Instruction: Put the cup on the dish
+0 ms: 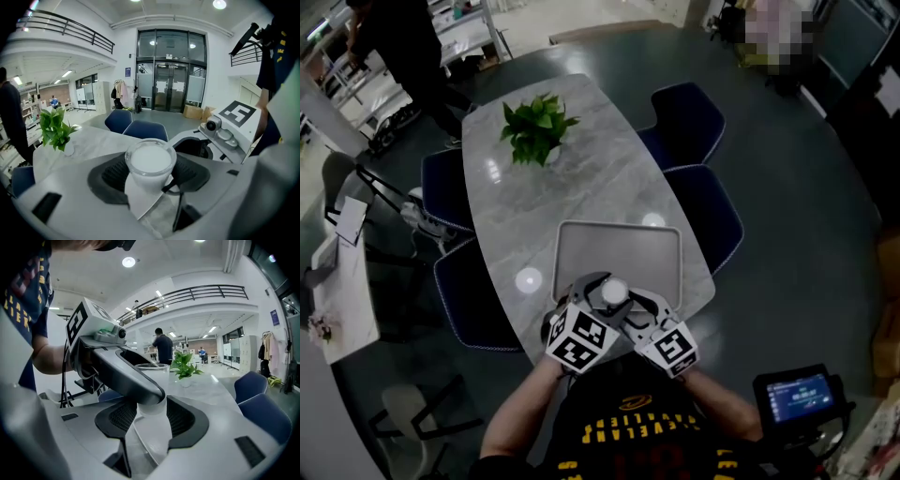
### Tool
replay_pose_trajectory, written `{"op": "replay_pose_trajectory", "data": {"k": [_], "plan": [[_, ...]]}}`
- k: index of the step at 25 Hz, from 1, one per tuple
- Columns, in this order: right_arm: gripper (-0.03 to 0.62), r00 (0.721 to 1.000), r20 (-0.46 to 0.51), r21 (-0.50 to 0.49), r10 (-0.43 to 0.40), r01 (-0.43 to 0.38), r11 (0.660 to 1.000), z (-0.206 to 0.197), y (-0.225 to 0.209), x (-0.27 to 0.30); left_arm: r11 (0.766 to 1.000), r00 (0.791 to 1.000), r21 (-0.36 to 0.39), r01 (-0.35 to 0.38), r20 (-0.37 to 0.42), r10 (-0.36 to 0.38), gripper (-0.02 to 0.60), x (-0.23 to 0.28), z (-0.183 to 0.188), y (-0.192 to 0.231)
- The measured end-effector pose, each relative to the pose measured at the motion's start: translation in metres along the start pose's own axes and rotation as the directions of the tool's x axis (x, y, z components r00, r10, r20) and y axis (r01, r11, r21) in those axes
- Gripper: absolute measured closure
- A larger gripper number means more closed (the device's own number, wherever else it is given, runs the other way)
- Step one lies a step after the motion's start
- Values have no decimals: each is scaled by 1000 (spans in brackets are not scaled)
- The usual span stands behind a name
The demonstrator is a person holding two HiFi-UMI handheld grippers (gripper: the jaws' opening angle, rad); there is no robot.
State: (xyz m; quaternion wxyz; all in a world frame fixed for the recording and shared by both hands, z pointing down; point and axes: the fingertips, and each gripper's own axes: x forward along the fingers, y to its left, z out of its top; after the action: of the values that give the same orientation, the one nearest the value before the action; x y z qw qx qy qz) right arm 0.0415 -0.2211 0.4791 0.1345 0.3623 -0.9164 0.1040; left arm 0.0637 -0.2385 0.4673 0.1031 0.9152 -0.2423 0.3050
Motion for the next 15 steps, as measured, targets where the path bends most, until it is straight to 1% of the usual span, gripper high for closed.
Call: {"op": "replay_pose_trajectory", "data": {"k": [8, 15], "plan": [[408, 999, -13, -49, 47, -47, 998, -8, -30, 18, 999, 998, -22, -49, 26, 49, 313, 27, 3, 23], [408, 995, -40, -48, 87, -89, 995, -28, -66, 58, 995, 996, -51, -86, 20, 87, 313, 66, -11, 65]]}}
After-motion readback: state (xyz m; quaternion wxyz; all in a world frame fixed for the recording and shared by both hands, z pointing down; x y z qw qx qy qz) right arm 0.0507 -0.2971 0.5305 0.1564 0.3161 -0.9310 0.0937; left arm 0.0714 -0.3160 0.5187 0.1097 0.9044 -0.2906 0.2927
